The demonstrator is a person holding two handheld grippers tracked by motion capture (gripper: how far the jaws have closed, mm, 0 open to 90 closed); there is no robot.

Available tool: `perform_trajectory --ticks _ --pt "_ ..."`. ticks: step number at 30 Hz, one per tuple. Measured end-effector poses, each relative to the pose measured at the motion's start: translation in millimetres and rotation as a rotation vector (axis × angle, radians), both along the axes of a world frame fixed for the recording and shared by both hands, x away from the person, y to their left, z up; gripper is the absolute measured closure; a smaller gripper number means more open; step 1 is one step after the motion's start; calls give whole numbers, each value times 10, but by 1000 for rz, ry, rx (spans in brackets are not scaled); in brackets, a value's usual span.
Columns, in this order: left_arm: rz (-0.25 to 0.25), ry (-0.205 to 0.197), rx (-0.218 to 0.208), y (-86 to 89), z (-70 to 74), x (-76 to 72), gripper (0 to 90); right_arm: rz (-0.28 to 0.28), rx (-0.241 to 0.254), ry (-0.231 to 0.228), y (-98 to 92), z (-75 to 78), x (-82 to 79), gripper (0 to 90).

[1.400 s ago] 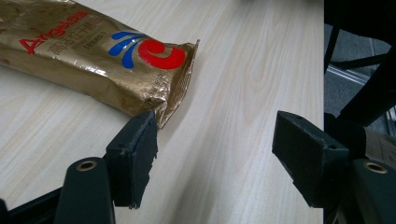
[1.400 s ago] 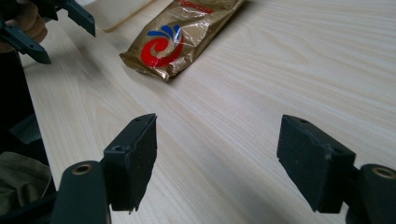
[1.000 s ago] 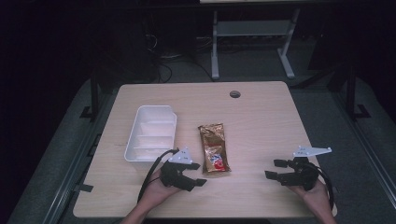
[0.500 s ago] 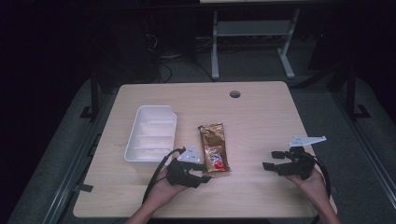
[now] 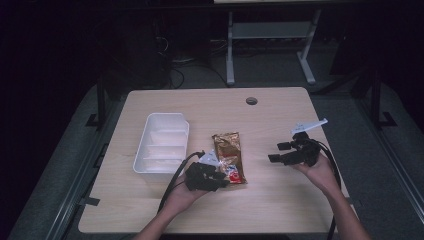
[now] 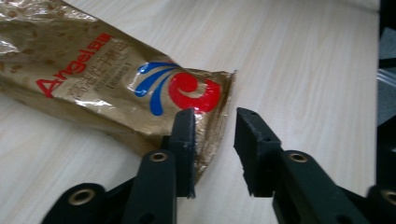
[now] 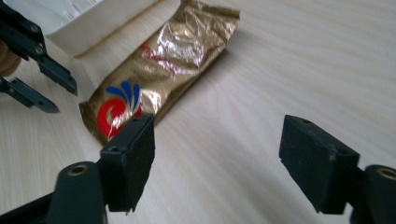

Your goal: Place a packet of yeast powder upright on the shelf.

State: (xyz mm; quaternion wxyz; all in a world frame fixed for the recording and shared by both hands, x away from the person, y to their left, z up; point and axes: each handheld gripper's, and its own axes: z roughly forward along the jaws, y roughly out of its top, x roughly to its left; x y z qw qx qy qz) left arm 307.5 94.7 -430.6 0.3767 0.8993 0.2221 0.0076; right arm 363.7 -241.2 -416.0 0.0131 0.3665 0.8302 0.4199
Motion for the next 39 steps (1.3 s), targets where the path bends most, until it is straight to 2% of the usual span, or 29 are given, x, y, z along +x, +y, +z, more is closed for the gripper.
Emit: perform_trajectory --ticks 4,5,14,15,20,21,26,28,33,34,35,36,39 --pt "10 11 3 -9 -11 48 745 13 -7 -2 74 47 111 263" --pt "12 9 8 -23 -15 66 747 19 -21 8 133 68 190 261" --pt "-4 32 27 -75 -38 124 836 44 -42 33 367 121 478 256" --pt "-8 35 33 -88 -46 136 836 48 -47 44 443 133 565 250" --pt "-13 66 58 -127 -95 175 845 62 -63 62 631 122 735 248" --pt "-13 75 56 -129 -107 183 845 61 -56 54 668 107 759 255" --pt "-17 89 62 -128 -121 201 842 63 -57 106 855 -39 909 253" --pt "-16 91 64 -130 -130 201 841 62 -40 125 911 -102 955 258" --pt "-17 89 66 -132 -136 198 839 67 -46 140 1003 -226 1018 285" --pt "-19 89 67 -131 -137 200 839 67 -44 149 1019 -254 1029 289" --pt "-20 91 67 -130 -136 202 836 69 -39 183 1052 -321 1061 299" --pt "-20 91 67 -130 -136 202 836 69 -39 183 1052 -321 1061 299" --pt "-20 91 68 -132 -138 200 836 85 -6 206 1091 -391 1080 418"
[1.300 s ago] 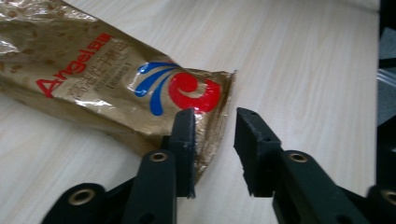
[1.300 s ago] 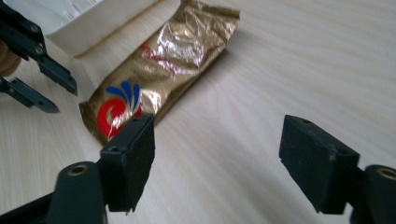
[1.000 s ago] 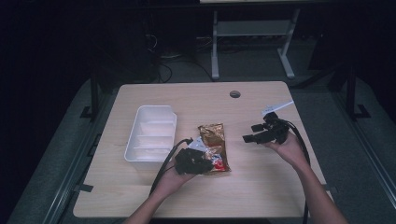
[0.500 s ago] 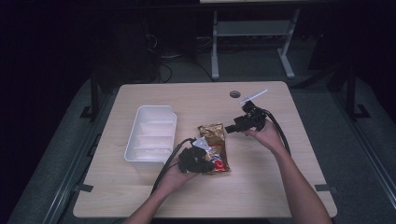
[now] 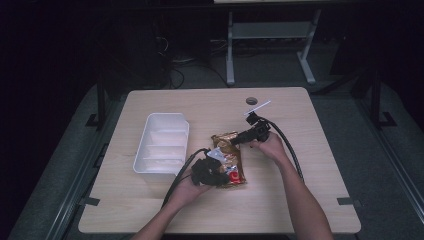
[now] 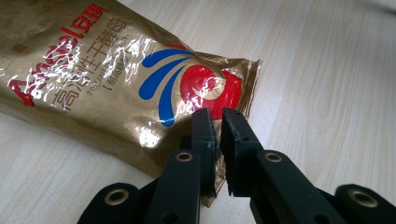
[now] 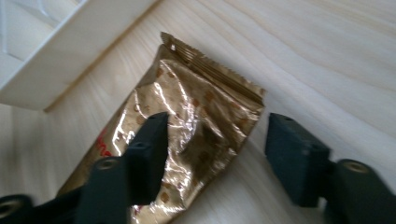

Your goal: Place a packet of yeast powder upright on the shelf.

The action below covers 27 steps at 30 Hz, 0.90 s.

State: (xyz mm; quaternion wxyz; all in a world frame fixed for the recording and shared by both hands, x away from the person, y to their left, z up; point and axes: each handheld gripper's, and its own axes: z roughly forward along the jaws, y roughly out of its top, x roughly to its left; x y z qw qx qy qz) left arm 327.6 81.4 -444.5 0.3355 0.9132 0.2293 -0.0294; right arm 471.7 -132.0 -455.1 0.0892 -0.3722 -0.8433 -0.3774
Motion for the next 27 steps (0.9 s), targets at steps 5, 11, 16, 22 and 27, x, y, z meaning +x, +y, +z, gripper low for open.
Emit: perform_trajectory --ticks 5,11,16,22,27 --pt "0 7 -2 2 -4 5 836 14 14 6 23 -18 -5 611" --pt "14 14 -27 46 4 5 790 24 42 -32 5 67 -41 887" --pt "59 5 -70 126 34 8 701 33 35 -45 -11 120 -71 893" --pt "153 36 -148 228 47 14 475 50 71 -100 -58 278 -150 894" --pt "230 0 -173 283 63 18 365 60 94 -138 -98 416 -222 894"
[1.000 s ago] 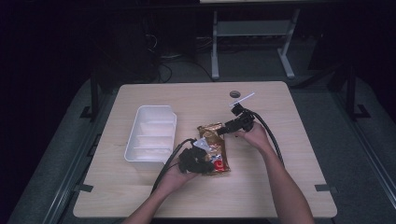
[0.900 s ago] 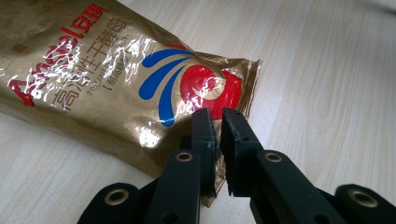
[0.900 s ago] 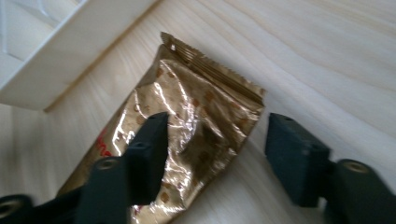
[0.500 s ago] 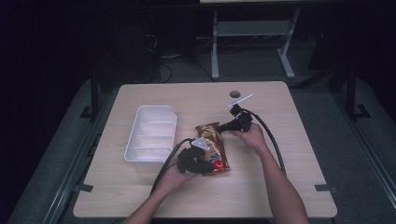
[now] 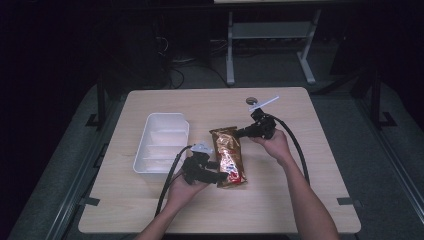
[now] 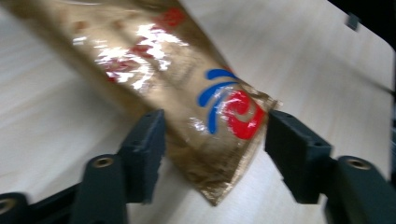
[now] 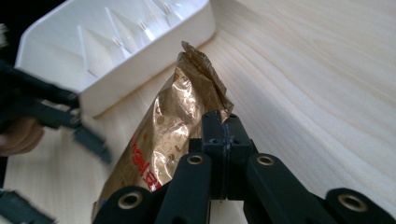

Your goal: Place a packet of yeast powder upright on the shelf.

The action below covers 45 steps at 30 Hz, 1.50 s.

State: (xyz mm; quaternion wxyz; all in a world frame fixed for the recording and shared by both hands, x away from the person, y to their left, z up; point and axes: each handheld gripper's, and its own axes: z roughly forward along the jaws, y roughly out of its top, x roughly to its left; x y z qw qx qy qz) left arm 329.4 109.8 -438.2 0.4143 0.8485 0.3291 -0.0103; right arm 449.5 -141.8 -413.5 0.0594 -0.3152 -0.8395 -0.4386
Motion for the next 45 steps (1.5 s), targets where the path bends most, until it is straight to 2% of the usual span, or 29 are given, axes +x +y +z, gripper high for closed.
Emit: perform_trajectory --ticks 2,4,7,8,12,13,17,20,23,25,33,35,39,45 --pt "11 2 1 7 -6 9 346 4 6 -10 -9 25 -16 894" --pt "39 22 -5 14 -32 31 305 20 24 -42 -36 115 -75 894" --pt "45 32 -5 -2 -58 40 306 34 36 -68 -47 180 -122 894" --pt "46 28 -1 -18 -79 47 303 54 43 -92 -54 251 -177 894" --pt "52 38 -5 -45 -110 75 286 73 56 -116 -72 317 -234 894" --pt "46 53 -16 -54 -131 103 282 83 62 -134 -86 351 -281 894" --pt "36 65 -39 -70 -152 147 272 102 98 -149 -119 364 -340 894" --pt "8 96 -81 -89 -167 199 266 114 118 -156 -143 362 -384 894" --pt "-13 111 -121 -91 -173 218 322 129 125 -164 -131 393 -413 894" --pt "-34 109 -133 -89 -168 219 401 140 128 -172 -113 415 -438 893" --pt "-69 77 -120 -41 -120 191 650 164 140 -161 -124 446 -487 876" --pt "-74 60 -113 -43 -108 176 699 169 144 -153 -128 447 -490 839" --pt "-87 38 -104 -58 -99 157 730 166 154 -147 -142 411 -503 746" --pt "-94 21 -99 -86 -89 131 743 170 156 -77 -139 223 -498 547"
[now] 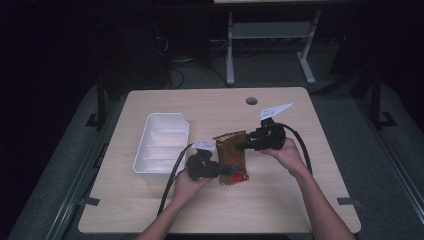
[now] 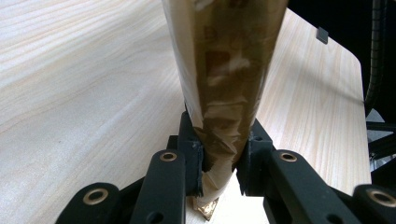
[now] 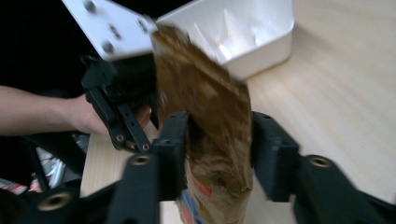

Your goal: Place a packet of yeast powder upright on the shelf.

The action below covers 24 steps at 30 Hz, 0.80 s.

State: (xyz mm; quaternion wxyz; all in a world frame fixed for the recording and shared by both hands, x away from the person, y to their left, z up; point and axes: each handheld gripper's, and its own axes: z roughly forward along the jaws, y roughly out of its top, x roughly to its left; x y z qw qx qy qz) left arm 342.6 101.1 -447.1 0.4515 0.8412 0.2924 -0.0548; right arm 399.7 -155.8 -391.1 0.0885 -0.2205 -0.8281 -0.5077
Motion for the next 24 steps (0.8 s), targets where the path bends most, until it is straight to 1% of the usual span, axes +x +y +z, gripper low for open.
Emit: perform_trajectory --ticks 2,4,5,6,7,8,9,11,12,14,15,18,19,20,21,22,23,24 --pt "-6 -3 5 -2 6 0 744 7 -22 21 34 -61 4 502" --pt "-7 -4 5 -9 12 -4 744 21 -25 41 71 -111 7 519" --pt "-8 -4 6 -11 13 -5 744 21 -25 41 71 -111 7 519" --pt "-7 -1 6 -11 12 -6 744 30 -29 43 86 -125 7 542" --pt "-6 2 8 -7 14 -10 742 38 -25 40 104 -127 5 594" --pt "-6 2 8 -7 14 -10 741 38 -25 40 104 -127 5 594" --pt "-7 4 7 -1 15 -10 733 49 -23 36 100 -116 1 652" --pt "-4 10 1 6 14 -11 709 58 -23 31 89 -102 -6 701" --pt "-2 13 -2 8 12 -11 709 58 -23 31 89 -102 -6 701" --pt "2 12 -5 11 6 -12 681 59 -31 28 75 -87 -21 731" --pt "3 13 -5 11 5 -15 651 61 -36 24 66 -74 -33 755" --pt "11 5 -1 5 18 -34 614 62 -38 12 59 -58 -45 770" --pt "10 -8 6 3 31 -49 602 65 -41 7 48 -34 -62 787" --pt "10 -8 6 3 31 -49 588 65 -41 7 48 -34 -62 787" --pt "12 -10 10 8 42 -63 556 61 -47 -4 37 -9 -81 807" --pt "12 -10 10 8 42 -63 540 60 -48 -7 28 3 -91 815" --pt "16 -19 0 25 46 -80 532 58 -49 -11 14 19 -101 822" --pt "19 -24 1 31 47 -90 525 56 -50 -17 -2 32 -107 827"
